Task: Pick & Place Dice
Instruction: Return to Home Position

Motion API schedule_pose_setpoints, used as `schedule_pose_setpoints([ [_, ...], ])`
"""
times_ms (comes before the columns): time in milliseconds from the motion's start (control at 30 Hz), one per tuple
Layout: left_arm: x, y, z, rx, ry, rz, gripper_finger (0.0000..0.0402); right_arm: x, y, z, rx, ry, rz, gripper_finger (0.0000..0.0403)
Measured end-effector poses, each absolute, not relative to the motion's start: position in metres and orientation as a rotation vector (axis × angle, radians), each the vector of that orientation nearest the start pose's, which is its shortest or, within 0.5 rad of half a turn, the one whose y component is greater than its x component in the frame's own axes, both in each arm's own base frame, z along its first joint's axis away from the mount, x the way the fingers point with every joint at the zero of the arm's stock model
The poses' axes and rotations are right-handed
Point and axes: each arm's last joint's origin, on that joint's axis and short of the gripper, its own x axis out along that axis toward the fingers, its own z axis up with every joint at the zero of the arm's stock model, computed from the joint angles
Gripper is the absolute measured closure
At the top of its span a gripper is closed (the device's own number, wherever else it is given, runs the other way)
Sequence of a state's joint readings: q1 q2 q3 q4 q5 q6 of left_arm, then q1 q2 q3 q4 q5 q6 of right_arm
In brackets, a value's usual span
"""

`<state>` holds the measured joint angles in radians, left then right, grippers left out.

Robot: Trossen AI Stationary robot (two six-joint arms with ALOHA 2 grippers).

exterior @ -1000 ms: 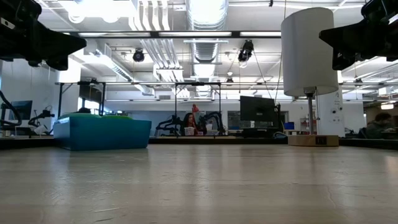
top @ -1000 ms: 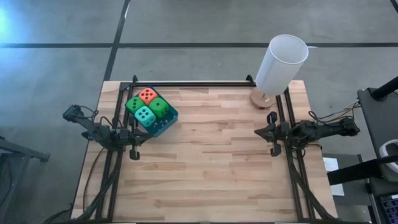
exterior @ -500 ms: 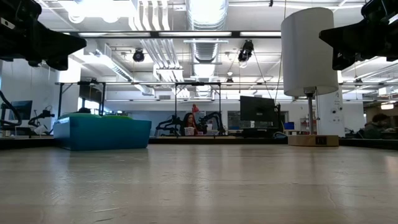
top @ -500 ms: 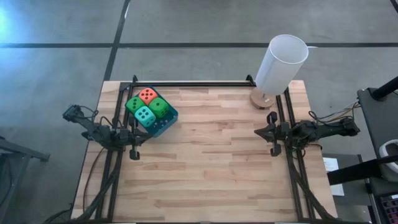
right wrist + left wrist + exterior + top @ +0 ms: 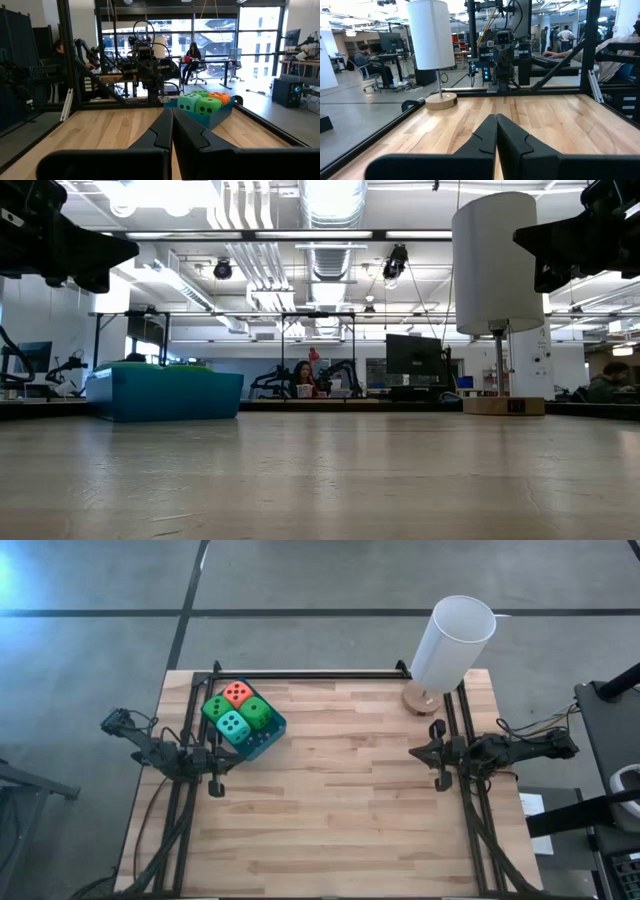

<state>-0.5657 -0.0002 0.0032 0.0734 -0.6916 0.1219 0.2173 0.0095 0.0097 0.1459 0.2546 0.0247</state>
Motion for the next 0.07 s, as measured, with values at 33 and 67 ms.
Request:
schedule_pose_setpoints([
  [33, 0.0864, -0.0330, 0.1712, 0.076, -0.055, 0.129, 0.0391, 0.0951, 0.0135, 0.1800, 0.059, -0.143, -0.036, 0.0394],
  [67, 0.0864, -0.0330, 0.1712, 0.076, -0.055, 0.129, 0.0391, 0.0950, 0.0135, 0.1801, 0.058, -0.143, -0.035, 0.0394],
])
